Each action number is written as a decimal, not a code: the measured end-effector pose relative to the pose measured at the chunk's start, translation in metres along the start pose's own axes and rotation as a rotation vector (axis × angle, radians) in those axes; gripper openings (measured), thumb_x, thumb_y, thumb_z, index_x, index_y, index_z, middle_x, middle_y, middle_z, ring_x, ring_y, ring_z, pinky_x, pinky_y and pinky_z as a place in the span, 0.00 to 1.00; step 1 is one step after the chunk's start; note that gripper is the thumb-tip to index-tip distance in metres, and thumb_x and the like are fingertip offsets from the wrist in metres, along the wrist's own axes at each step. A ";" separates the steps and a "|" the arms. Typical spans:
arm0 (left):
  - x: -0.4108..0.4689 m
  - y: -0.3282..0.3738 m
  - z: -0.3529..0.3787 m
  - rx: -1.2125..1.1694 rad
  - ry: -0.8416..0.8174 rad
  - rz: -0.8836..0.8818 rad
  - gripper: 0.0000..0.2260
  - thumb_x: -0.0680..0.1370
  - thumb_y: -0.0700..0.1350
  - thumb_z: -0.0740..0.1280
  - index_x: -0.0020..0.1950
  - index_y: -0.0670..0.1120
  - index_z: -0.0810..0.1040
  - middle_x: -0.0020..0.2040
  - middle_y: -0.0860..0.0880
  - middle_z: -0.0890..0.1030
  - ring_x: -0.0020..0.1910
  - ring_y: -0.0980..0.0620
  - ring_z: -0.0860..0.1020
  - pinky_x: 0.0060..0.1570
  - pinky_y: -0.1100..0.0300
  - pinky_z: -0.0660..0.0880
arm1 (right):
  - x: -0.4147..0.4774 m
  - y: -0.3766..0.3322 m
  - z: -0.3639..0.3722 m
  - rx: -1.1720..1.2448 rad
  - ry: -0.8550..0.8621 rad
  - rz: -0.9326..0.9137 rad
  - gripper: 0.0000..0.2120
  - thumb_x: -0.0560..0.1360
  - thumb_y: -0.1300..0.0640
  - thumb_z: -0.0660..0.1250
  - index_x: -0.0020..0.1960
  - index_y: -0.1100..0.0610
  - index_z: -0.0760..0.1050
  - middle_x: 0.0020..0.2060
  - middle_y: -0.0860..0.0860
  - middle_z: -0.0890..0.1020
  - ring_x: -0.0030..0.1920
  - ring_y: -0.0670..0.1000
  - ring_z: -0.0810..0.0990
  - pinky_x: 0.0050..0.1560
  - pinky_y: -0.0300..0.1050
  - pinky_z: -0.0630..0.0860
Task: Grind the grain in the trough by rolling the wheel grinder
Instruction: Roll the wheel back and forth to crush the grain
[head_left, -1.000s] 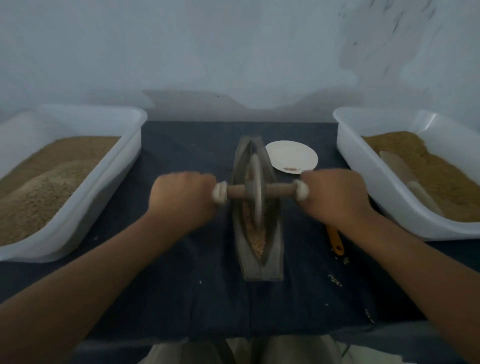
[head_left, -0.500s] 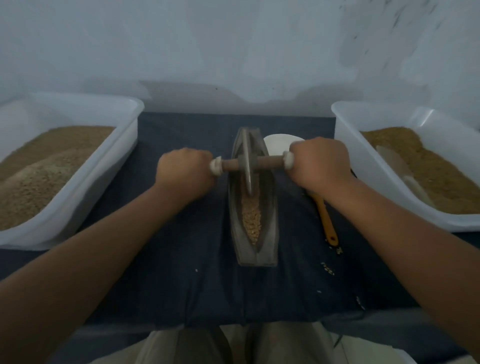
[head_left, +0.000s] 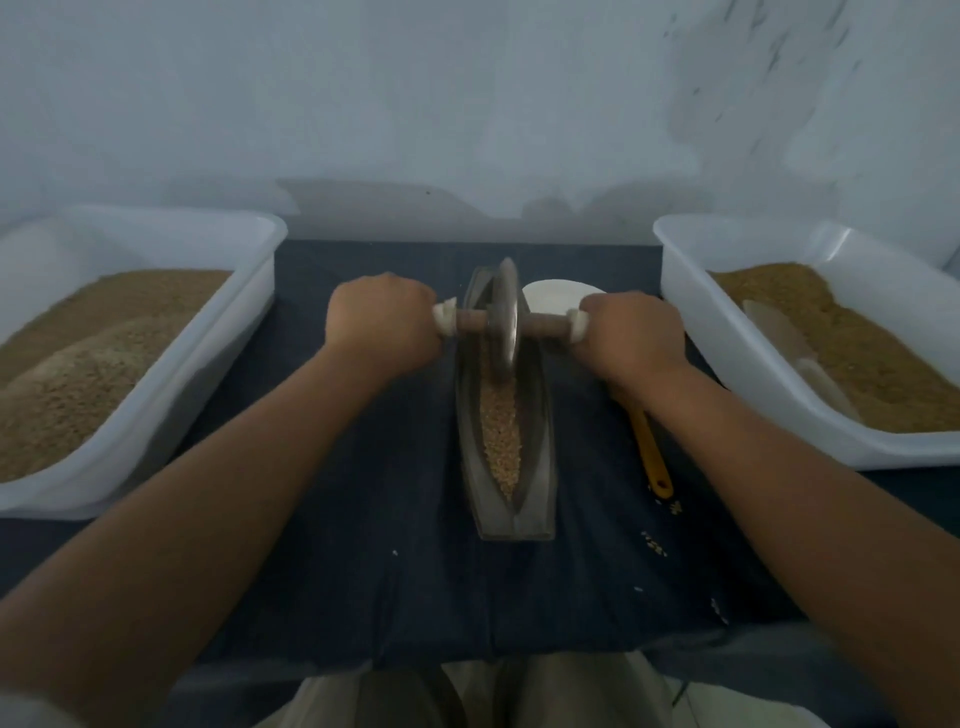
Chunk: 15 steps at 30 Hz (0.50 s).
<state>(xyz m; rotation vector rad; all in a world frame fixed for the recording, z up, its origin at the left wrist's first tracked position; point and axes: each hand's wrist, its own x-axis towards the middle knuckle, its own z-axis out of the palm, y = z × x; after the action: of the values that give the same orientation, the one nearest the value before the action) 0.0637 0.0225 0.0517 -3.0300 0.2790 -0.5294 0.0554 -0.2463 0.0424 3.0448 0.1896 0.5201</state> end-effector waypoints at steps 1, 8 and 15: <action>-0.007 -0.001 0.000 0.009 -0.006 0.010 0.16 0.76 0.58 0.65 0.33 0.51 0.69 0.31 0.53 0.71 0.35 0.44 0.79 0.37 0.56 0.73 | -0.005 0.002 -0.001 -0.015 -0.009 -0.005 0.16 0.79 0.40 0.64 0.38 0.48 0.69 0.35 0.47 0.79 0.34 0.49 0.74 0.35 0.47 0.73; -0.098 -0.019 0.011 0.054 0.233 0.188 0.20 0.70 0.60 0.63 0.31 0.55 0.54 0.24 0.58 0.56 0.20 0.52 0.59 0.29 0.67 0.51 | -0.090 0.013 -0.009 0.079 0.173 -0.178 0.16 0.74 0.37 0.59 0.32 0.44 0.67 0.22 0.42 0.67 0.21 0.43 0.67 0.22 0.40 0.67; 0.009 -0.004 0.009 -0.015 0.022 0.008 0.17 0.74 0.62 0.60 0.34 0.51 0.73 0.33 0.53 0.74 0.33 0.46 0.76 0.35 0.57 0.70 | 0.006 0.000 0.006 -0.018 0.056 0.014 0.13 0.80 0.44 0.64 0.43 0.51 0.78 0.34 0.48 0.78 0.34 0.53 0.76 0.37 0.48 0.76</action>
<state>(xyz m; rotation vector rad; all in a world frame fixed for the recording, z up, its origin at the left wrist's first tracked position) 0.0757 0.0252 0.0460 -3.0375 0.2977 -0.5631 0.0631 -0.2452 0.0391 3.0181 0.1645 0.6049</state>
